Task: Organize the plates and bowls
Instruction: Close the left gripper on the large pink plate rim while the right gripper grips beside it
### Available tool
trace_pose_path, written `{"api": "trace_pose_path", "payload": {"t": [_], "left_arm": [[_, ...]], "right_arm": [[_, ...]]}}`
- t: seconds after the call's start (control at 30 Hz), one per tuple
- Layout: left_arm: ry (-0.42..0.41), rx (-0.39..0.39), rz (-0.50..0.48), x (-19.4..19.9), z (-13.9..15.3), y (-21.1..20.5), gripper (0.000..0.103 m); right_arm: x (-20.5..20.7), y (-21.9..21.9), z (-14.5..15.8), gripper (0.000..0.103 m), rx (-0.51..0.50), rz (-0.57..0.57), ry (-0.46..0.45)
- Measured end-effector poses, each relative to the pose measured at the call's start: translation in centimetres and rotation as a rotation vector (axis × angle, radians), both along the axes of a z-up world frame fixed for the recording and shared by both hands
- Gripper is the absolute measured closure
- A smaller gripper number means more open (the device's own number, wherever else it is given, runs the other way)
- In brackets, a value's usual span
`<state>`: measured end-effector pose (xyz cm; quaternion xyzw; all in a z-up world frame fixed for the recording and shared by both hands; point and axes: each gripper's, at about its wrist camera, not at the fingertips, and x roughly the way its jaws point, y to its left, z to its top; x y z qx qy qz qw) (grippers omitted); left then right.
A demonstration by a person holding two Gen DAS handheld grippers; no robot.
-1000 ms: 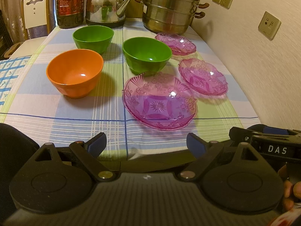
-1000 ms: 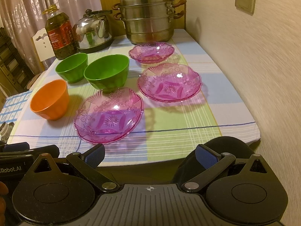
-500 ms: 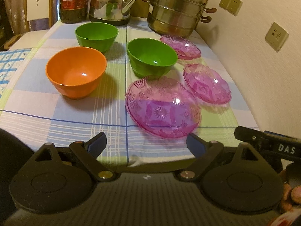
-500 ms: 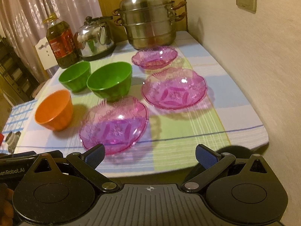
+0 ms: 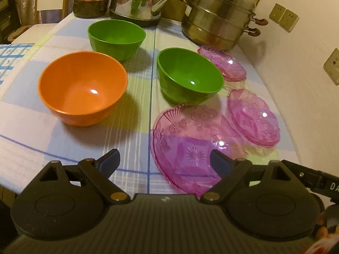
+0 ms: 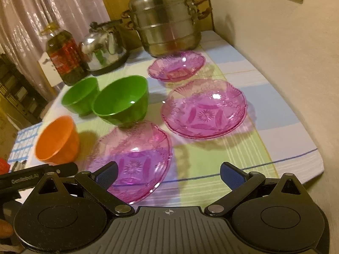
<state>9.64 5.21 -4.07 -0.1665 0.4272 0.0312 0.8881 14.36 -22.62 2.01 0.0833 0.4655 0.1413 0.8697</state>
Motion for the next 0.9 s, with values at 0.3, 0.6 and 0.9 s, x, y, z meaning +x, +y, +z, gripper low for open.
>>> {"api": "trace_pose_path", "payload": {"t": [0.3,0.6,0.9], "left_arm": [[0.022,-0.051,-0.034,2.8,-3.1,1.0,0.019],[0.050,-0.076,-0.031,4.0,-5.0,1.5,0.040],[0.067,-0.079,-0.020,4.6,-6.3,1.8,0.065]], "right_arm": [[2.9,0.6,-4.0,0.024,0.021,-0.042,0.078],[4.1,1.1,-6.4,0.040,0.028,-0.045,0.110],[4.9,1.5,-7.7,0.062,0.031,-0.034,0.134]]}}
